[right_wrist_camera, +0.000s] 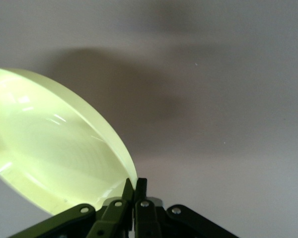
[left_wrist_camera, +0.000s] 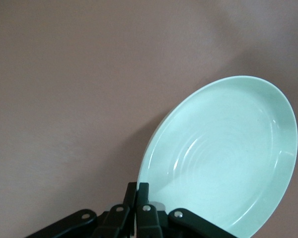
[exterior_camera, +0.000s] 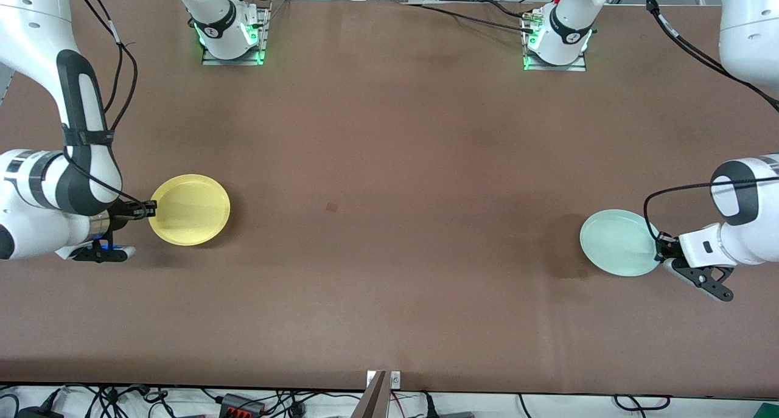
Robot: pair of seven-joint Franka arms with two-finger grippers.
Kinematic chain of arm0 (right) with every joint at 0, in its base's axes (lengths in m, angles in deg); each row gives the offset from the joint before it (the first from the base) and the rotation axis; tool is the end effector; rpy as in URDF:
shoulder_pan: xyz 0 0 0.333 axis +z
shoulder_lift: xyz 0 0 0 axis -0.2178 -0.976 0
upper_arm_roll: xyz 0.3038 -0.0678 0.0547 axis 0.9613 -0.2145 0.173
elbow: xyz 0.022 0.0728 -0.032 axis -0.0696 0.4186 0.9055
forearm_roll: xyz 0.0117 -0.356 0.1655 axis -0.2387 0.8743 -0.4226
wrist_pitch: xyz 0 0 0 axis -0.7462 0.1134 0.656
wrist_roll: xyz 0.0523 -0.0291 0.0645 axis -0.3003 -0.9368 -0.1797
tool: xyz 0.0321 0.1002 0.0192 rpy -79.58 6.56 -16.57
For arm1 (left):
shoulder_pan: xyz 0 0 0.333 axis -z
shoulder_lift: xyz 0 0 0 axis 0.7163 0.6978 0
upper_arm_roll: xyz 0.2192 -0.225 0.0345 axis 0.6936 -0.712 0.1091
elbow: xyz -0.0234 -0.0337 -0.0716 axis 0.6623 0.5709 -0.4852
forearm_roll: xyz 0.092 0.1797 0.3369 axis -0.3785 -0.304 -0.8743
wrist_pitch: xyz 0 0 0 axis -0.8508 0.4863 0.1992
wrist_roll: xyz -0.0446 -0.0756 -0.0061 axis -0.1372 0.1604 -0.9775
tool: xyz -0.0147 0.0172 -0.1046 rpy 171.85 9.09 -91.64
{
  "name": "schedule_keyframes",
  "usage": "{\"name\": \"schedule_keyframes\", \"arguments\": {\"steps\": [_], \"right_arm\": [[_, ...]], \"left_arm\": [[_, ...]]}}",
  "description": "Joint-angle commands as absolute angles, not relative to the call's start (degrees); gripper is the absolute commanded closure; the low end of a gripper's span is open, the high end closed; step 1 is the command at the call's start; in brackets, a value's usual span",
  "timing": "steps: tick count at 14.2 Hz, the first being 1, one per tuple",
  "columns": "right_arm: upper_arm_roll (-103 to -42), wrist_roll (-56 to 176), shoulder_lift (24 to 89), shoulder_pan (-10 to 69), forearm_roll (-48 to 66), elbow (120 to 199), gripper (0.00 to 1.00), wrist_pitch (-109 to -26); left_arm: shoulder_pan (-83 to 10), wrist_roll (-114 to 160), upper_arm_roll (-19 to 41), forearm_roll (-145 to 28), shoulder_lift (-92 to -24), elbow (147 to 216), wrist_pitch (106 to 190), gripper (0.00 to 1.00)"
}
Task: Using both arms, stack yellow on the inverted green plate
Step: 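Lift and flip the green plate upside down with the left gripper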
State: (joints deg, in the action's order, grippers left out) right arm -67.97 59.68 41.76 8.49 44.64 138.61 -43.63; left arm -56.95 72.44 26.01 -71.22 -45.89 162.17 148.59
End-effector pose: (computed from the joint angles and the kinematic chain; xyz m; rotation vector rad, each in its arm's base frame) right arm 0.6741 -0.0565 0.3004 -3.0210 0.0172 0.6593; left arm 0.7149 0.1120 0.3163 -2.9684 0.9743 0.0260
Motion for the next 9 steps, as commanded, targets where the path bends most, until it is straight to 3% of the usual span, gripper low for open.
{"name": "schedule_keyframes", "arguments": {"steps": [1,9], "right_arm": [[-67.89,60.38,42.15,10.11,43.90,136.60,1.00,-42.44],[-67.80,60.73,42.51,11.96,40.65,136.59,1.00,-42.35]], "left_arm": [[-52.18,69.01,26.94,-80.82,-46.29,157.38,145.90,0.99],[-35.49,42.21,26.93,-106.06,-46.38,150.69,130.54,0.99]]}}
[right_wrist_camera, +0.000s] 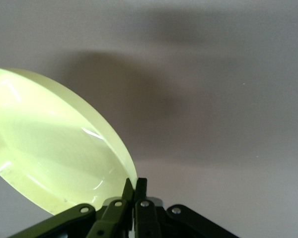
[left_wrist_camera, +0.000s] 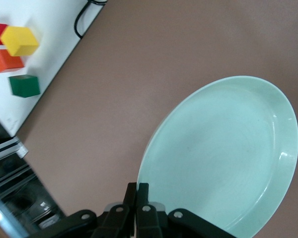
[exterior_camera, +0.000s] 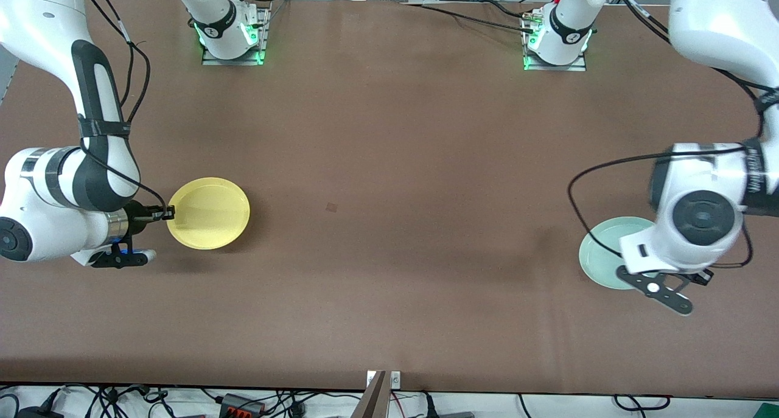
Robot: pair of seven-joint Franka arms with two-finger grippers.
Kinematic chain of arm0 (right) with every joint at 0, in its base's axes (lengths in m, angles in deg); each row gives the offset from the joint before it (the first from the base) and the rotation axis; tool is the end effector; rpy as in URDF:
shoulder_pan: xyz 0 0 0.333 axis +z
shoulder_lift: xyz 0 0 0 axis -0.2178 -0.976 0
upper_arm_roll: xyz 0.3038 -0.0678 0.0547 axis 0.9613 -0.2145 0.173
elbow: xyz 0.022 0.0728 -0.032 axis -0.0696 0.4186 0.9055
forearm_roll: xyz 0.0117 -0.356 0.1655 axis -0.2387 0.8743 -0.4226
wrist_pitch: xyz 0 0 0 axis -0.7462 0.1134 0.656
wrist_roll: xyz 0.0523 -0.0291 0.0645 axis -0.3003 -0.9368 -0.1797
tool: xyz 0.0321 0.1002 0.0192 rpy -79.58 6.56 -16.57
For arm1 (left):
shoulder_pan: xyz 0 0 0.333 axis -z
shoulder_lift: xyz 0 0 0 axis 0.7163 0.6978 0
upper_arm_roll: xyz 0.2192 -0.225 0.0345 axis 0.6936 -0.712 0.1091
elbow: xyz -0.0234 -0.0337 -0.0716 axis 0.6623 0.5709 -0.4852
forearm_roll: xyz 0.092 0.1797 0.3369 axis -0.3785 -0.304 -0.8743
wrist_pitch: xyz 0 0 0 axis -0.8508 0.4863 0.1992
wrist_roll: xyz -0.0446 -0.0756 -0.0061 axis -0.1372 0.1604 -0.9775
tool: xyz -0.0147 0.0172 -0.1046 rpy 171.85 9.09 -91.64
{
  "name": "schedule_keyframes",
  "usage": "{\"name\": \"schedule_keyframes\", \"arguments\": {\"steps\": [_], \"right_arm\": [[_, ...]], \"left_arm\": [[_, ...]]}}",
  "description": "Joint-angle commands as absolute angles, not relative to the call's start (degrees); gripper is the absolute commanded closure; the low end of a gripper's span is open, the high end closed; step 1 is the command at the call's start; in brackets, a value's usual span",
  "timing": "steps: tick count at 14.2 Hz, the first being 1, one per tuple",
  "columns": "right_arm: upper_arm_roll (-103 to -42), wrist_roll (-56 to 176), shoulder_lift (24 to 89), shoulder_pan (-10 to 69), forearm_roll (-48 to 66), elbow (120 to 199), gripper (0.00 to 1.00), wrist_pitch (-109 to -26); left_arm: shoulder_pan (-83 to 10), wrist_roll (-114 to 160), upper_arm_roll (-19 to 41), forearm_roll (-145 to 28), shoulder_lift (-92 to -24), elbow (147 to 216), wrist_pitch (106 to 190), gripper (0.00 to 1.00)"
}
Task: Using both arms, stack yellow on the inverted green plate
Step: 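Lift and flip the green plate upside down with the left gripper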
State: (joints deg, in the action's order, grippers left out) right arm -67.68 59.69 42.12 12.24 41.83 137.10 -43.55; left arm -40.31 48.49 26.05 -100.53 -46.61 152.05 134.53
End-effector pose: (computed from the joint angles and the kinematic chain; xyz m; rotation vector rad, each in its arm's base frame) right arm 0.6825 -0.0044 0.3158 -2.9966 -0.0724 0.6035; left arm 0.7320 -0.0542 0.3991 -2.4936 0.8180 0.1490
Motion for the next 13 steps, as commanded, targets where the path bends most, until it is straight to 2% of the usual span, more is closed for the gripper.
{"name": "schedule_keyframes", "arguments": {"steps": [1,5,10,13], "right_arm": [[-67.80,60.73,42.51,11.96,40.56,136.59,1.00,-42.35],[-67.80,60.64,42.51,12.05,40.56,136.59,1.00,-42.35],[-67.80,60.73,42.50,11.87,40.47,136.59,1.00,-42.35],[-67.89,62.83,42.24,11.61,38.20,136.77,1.00,-42.35]], "left_arm": [[-33.20,38.96,26.93,-108.35,-46.38,150.60,129.04,0.99],[-23.71,22.70,27.02,-117.24,-45.68,150.69,123.50,0.99],[-17.20,5.56,27.11,-119.09,-42.87,151.13,121.47,0.99],[-12.54,-3.85,27.02,-126.82,-40.33,151.65,120.94,0.99]]}}
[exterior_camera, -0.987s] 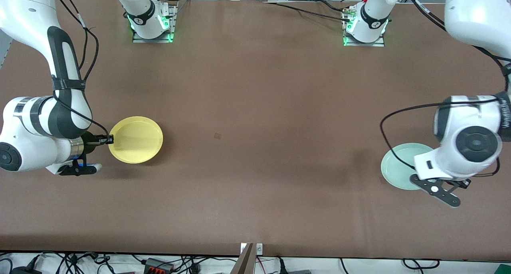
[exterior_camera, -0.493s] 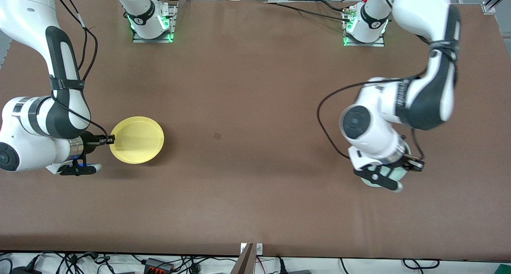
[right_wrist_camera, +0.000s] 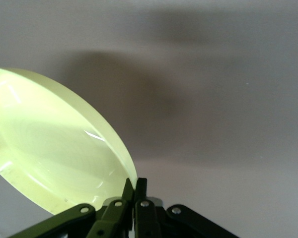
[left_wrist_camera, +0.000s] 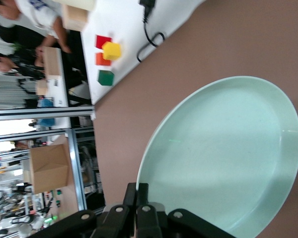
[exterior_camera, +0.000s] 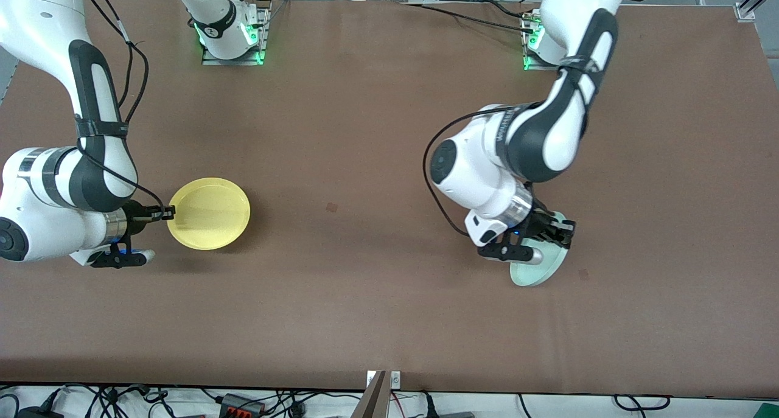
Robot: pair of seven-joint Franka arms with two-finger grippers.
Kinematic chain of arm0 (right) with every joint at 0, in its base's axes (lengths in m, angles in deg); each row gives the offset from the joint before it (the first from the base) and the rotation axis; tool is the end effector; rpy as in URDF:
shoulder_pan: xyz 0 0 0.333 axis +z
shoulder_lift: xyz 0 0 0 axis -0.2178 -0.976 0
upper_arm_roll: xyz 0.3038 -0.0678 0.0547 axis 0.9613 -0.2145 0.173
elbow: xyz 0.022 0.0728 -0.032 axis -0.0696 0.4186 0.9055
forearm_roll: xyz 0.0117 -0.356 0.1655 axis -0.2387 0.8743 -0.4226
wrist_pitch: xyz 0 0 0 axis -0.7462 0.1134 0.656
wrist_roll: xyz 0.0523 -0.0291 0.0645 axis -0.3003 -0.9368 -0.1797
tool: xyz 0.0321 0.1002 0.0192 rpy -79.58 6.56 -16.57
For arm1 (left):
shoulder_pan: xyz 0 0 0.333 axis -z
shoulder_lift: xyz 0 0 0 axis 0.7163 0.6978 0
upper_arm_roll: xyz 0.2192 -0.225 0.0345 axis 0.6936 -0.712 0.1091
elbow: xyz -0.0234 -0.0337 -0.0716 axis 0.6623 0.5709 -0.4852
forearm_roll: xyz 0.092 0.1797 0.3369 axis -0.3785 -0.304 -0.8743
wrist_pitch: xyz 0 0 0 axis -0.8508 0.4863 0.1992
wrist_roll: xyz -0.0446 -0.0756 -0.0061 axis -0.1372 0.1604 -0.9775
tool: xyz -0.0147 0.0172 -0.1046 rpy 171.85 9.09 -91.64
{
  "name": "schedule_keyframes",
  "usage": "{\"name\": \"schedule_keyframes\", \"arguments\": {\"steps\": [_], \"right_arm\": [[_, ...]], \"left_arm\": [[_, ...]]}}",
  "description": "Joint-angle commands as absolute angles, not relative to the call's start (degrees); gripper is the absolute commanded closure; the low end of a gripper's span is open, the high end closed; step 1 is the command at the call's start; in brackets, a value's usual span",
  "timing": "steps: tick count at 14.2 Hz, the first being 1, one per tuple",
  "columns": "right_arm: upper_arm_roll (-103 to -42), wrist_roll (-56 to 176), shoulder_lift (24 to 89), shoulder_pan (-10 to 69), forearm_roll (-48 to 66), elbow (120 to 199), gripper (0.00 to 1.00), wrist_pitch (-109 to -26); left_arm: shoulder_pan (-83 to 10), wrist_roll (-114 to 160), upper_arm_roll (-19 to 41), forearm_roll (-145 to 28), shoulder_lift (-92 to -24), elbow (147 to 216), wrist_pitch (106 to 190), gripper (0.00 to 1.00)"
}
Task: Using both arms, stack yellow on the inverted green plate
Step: 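Lift and flip the green plate upside down with the left gripper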
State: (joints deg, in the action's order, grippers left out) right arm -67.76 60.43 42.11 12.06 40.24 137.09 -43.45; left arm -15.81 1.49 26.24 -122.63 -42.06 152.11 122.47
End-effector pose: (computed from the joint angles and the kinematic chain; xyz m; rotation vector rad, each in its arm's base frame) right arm 0.6824 -0.0044 0.3159 -2.9676 -0.0751 0.5968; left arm 0.6562 -0.3102 0.3555 -2.1590 0.3227 -0.2074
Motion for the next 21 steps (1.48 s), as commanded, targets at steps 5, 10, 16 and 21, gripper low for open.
{"name": "schedule_keyframes", "arguments": {"steps": [5,10,16,21], "right_arm": [[-67.97,63.19,42.07,11.61,38.45,136.86,1.00,-42.35],[-68.24,63.19,41.80,11.44,38.89,137.21,1.00,-42.27],[-68.50,63.28,41.80,11.00,38.98,137.65,1.00,-42.18],[-68.41,63.54,41.71,9.24,38.28,137.56,1.00,-41.47]], "left_arm": [[-5.43,-14.67,27.20,-127.71,-35.59,151.65,119.36,0.99],[-1.64,-17.85,27.29,-127.71,-33.81,151.74,118.65,0.99],[1.09,-19.08,27.20,-127.19,-31.18,151.74,118.65,0.99],[1.19,-27.25,26.32,-125.44,-30.47,151.39,127.57,0.00]]}}
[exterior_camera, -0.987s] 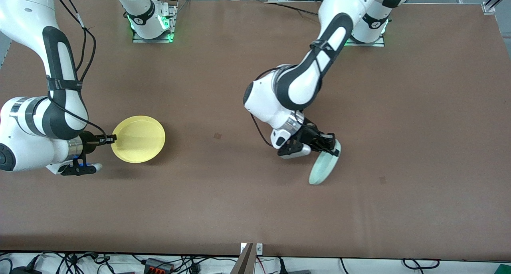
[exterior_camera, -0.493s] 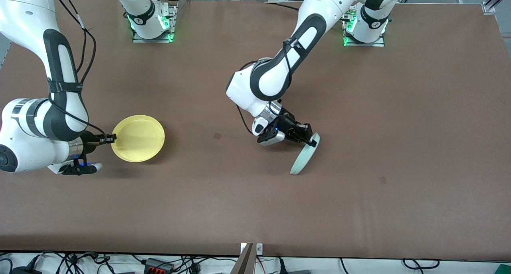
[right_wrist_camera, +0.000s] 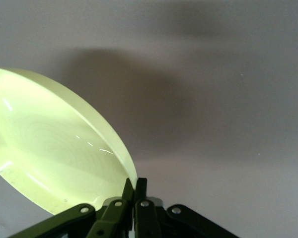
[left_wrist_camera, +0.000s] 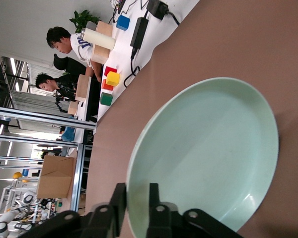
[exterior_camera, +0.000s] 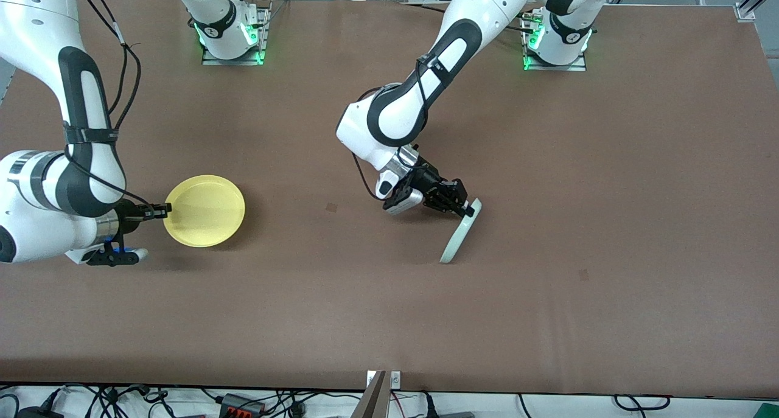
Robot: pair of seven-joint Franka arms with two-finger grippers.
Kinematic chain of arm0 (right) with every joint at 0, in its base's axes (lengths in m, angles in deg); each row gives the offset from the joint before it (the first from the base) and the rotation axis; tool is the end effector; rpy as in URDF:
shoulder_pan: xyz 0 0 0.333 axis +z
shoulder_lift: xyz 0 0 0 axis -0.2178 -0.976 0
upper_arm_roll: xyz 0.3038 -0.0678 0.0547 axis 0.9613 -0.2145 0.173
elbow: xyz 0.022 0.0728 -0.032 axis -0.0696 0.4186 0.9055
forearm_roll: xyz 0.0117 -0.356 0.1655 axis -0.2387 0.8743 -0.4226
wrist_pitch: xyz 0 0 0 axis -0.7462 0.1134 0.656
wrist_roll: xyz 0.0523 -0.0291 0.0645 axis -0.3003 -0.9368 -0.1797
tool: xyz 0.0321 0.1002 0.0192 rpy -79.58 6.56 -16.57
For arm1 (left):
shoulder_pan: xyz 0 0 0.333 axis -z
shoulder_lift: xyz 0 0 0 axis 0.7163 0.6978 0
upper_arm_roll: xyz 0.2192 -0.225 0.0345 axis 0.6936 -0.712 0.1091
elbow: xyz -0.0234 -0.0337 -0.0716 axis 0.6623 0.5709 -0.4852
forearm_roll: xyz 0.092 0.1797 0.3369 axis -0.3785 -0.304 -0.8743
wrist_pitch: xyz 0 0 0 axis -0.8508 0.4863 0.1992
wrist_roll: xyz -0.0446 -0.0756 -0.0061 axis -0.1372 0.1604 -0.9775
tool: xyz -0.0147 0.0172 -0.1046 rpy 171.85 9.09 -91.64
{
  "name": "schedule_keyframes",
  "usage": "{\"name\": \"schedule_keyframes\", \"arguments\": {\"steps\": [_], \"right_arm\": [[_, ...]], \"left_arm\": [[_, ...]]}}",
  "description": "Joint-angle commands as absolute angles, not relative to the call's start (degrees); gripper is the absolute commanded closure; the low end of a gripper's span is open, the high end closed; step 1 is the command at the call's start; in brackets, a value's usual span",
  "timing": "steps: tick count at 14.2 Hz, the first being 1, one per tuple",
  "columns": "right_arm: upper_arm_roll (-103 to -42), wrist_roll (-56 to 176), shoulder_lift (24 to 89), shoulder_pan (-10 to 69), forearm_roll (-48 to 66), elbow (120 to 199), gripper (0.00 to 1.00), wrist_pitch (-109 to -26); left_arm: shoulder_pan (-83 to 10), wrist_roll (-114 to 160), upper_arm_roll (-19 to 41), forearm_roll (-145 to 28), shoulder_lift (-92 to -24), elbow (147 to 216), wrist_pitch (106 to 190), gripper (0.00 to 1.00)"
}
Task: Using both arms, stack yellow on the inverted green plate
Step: 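Lower the green plate with the left gripper while the right gripper carries yellow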
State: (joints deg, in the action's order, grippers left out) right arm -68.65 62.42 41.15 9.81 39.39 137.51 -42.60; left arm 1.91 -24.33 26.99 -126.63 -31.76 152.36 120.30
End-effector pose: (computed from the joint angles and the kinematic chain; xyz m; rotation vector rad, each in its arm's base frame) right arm 0.6775 -0.0378 0.3010 -2.9334 -0.0406 0.6397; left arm 0.5342 -0.4785 0.2303 -2.0632 0.2587 -0.5035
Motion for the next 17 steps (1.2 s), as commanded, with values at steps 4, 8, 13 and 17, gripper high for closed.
{"name": "schedule_keyframes", "arguments": {"steps": [4,8,13,17], "right_arm": [[-68.41,63.37,41.98,9.33,38.19,137.30,1.00,-41.30],[-68.41,63.19,41.98,9.41,38.19,137.12,1.00,-41.12],[-67.89,63.37,41.98,9.68,38.19,137.03,1.00,-41.65],[-67.80,61.53,42.15,16.42,38.01,135.72,1.00,-41.21]], "left_arm": [[-2.14,-27.69,26.15,-101.67,-31.96,149.11,142.16,0.00],[-3.90,-29.89,25.88,-81.59,-32.32,149.28,155.71,0.00],[-6.98,-29.37,25.53,-81.31,-33.37,150.33,161.63,0.00],[-12.77,-19.91,25.53,-81.13,-39.16,154.02,155.95,0.00]]}}
